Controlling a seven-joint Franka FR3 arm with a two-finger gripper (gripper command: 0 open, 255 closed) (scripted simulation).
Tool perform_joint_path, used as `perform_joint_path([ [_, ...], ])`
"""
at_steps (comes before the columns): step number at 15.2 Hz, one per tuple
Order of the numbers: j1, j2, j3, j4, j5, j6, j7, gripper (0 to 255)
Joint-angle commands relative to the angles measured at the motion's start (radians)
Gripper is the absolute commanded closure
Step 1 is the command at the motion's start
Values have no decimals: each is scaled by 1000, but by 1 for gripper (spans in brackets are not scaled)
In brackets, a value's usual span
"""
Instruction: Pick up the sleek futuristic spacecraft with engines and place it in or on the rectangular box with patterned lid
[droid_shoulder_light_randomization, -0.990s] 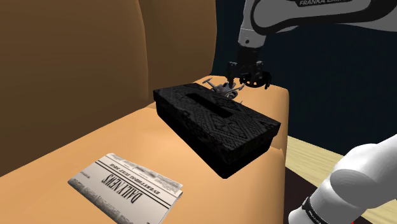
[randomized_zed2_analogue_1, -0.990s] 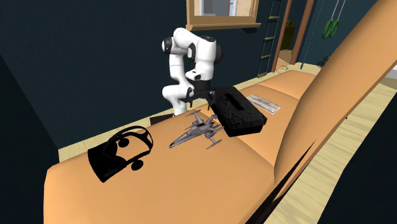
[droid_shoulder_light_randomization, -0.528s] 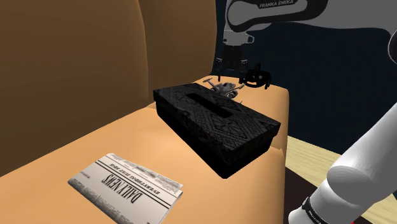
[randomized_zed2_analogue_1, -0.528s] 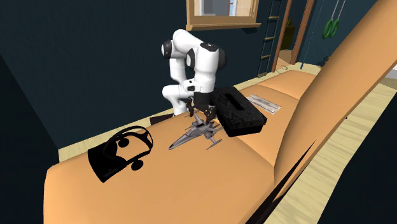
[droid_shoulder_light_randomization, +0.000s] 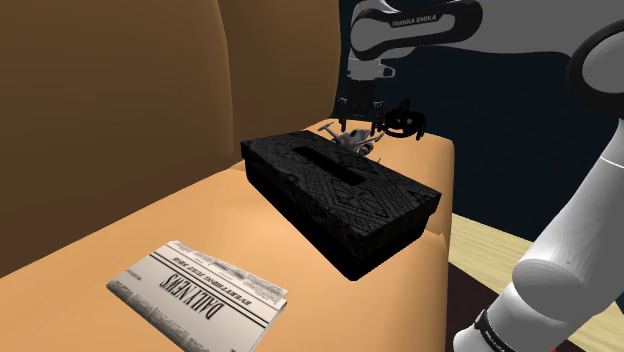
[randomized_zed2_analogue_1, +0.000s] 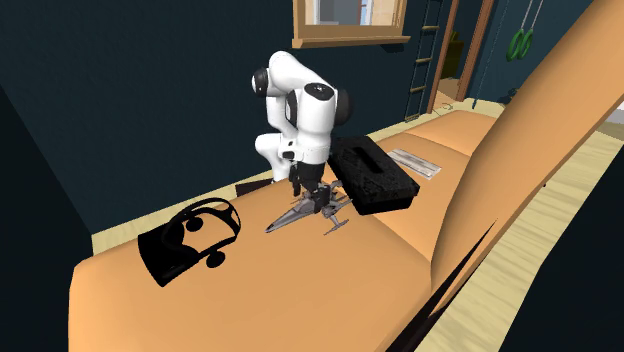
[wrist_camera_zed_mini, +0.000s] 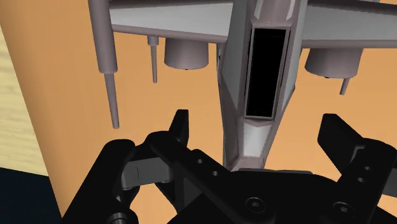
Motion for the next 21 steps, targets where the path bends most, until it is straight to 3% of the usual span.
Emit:
perform_joint_path([
  [1, 0, 2, 0, -23, -1, 26, 3, 0],
  [10, -1, 0, -1, -46, -1, 47, 3, 0],
  [11, -1, 0, -1, -46, -1, 47, 3, 255],
  [21, -1, 0, -1, -34, 0, 34, 2, 255],
])
